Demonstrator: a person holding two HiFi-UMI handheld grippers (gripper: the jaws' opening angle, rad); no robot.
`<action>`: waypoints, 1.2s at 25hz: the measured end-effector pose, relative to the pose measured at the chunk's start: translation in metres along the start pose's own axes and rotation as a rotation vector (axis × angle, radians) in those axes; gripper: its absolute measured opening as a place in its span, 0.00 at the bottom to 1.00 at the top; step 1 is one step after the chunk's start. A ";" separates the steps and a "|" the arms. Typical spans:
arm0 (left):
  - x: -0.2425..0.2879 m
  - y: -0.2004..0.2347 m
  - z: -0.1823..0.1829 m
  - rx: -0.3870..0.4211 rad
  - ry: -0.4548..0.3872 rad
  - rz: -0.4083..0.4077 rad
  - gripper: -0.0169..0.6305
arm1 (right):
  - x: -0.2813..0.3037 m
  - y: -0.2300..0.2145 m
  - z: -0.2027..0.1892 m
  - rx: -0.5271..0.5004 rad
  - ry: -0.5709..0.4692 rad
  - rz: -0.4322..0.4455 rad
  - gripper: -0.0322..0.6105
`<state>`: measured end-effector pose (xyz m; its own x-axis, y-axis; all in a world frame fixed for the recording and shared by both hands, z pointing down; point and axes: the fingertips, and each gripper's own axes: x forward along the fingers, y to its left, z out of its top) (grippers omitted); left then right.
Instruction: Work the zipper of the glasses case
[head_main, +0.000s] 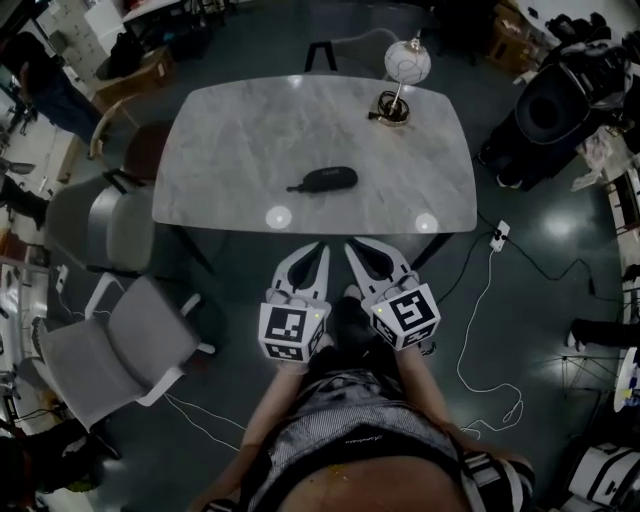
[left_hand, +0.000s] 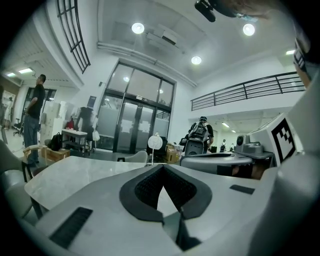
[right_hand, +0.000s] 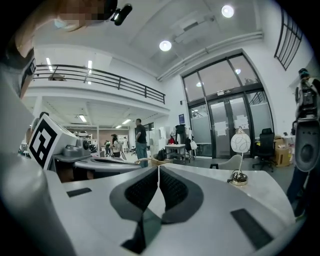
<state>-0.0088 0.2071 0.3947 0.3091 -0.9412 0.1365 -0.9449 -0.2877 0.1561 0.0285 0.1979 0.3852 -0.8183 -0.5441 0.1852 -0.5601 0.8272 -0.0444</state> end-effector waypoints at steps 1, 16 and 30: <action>0.009 0.004 0.005 0.004 -0.003 0.005 0.03 | 0.007 -0.007 0.004 0.000 -0.004 0.006 0.15; 0.130 0.020 0.031 0.005 -0.017 0.051 0.03 | 0.059 -0.114 0.025 0.005 -0.034 0.089 0.15; 0.173 0.027 0.036 -0.005 0.003 0.093 0.03 | 0.075 -0.157 0.026 0.030 -0.034 0.124 0.15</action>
<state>0.0154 0.0304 0.3874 0.2205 -0.9632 0.1534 -0.9689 -0.1983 0.1477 0.0514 0.0238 0.3806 -0.8853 -0.4425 0.1429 -0.4573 0.8843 -0.0947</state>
